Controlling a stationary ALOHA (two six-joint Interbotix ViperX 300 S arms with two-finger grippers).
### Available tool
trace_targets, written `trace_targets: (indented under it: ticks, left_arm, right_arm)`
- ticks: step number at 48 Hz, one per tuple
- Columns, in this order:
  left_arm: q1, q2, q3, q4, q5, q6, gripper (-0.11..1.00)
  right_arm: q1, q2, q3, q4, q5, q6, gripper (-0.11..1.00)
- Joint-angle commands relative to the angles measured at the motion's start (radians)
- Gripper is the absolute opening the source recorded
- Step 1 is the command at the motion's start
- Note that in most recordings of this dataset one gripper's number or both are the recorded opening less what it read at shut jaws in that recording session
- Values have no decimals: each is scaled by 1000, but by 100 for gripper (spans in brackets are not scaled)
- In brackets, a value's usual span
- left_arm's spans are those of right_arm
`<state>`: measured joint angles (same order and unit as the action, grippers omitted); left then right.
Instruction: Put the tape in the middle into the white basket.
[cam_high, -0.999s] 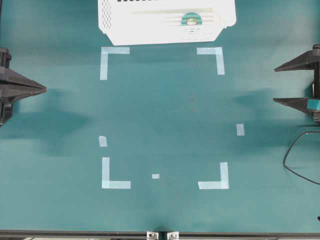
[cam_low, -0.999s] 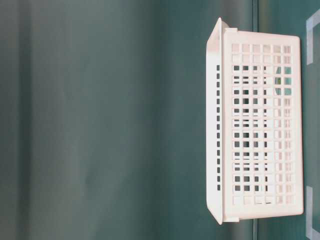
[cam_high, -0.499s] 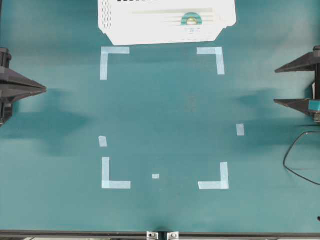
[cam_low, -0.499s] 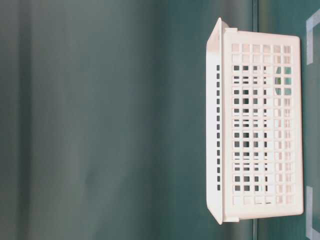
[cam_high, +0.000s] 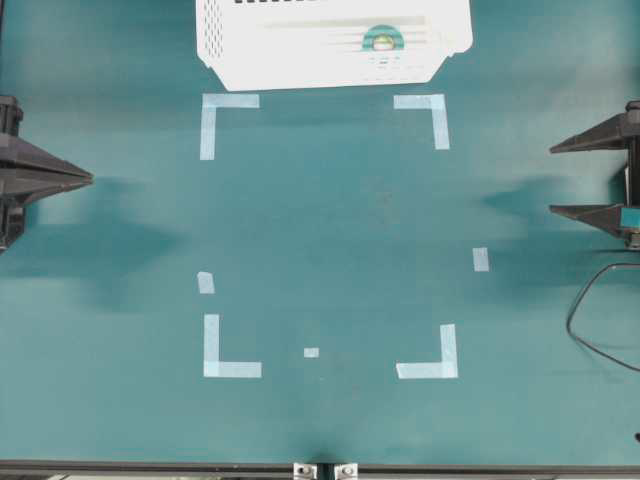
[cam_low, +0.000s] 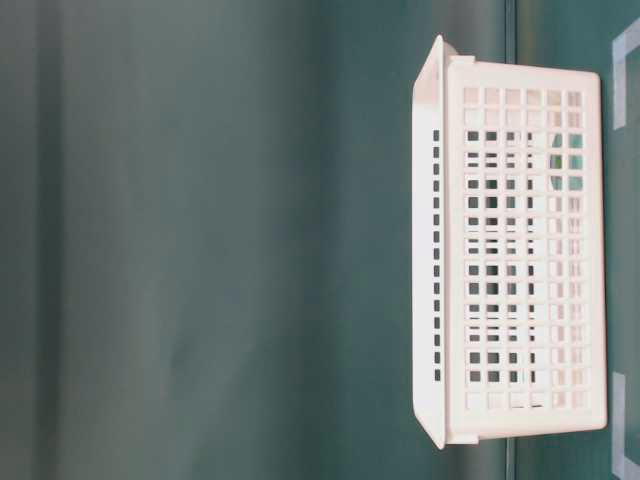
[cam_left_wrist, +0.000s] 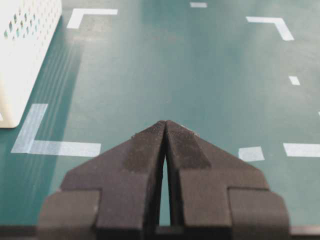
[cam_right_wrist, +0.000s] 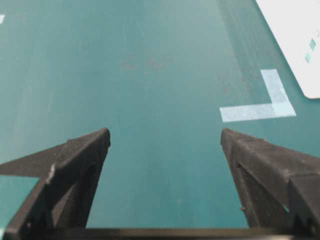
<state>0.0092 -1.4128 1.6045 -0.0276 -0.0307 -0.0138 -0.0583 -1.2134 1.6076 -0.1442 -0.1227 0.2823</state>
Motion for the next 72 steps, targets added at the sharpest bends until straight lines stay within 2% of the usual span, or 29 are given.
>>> trace_targets:
  ticks: [1,5,10,72]
  left_arm:
    - [3,9,-12,2,-8,0,-11]
    - [3,9,-12,2,-9,0,-11]
    - [3,9,-12,2,-9,0,-11]
    - [3,9,-20,2,21,2,-11]
  right_arm:
    - [0,6,-12,-26,-17,3,96]
    - [0,6,-12,-52,-17,9,96]
    - [0,6,-12,-61,-17,9,96]
    - [0,6,-14,-61,-12,11,96]
